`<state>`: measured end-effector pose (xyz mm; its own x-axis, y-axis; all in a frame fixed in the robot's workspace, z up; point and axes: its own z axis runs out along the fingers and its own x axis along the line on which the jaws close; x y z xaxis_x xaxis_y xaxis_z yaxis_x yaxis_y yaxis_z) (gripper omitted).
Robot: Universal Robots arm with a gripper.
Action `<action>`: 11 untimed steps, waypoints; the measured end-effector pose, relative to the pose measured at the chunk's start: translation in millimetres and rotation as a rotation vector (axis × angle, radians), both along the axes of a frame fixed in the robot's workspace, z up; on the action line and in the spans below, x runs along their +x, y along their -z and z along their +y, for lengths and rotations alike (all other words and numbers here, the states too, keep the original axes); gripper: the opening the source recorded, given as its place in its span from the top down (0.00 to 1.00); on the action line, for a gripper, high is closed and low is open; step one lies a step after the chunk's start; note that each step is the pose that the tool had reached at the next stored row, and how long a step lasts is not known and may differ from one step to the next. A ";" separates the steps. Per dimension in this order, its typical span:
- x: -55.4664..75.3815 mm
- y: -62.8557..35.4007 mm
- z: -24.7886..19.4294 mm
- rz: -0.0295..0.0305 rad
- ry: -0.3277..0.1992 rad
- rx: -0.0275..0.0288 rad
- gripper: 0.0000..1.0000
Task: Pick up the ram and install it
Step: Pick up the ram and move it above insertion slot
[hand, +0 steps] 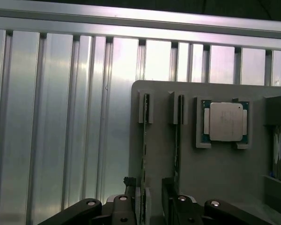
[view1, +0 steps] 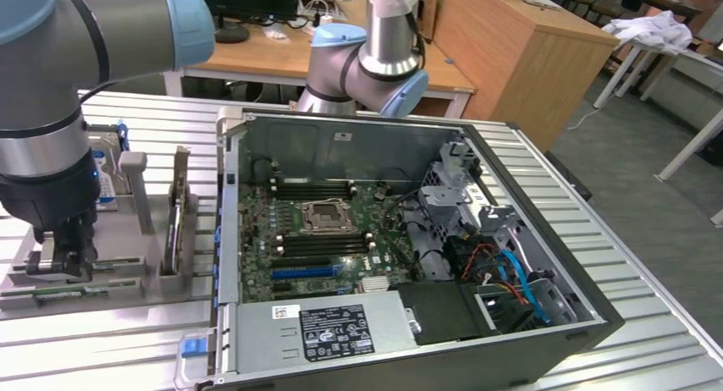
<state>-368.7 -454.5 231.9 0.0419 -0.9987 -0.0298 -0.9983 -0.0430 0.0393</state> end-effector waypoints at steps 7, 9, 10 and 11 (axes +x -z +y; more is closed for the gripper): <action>0.0 6.1 0.0 0.0000 0.000 0.0000 0.64; 0.0 7.8 0.0 0.0001 0.000 0.0000 0.64; 0.0 8.7 0.0 0.0000 0.000 0.0001 0.64; 0.0 9.5 0.0 0.0000 0.000 0.0000 0.64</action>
<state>-368.7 -454.5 222.4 0.0419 -0.9987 -0.0298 -0.9983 -0.0431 0.0393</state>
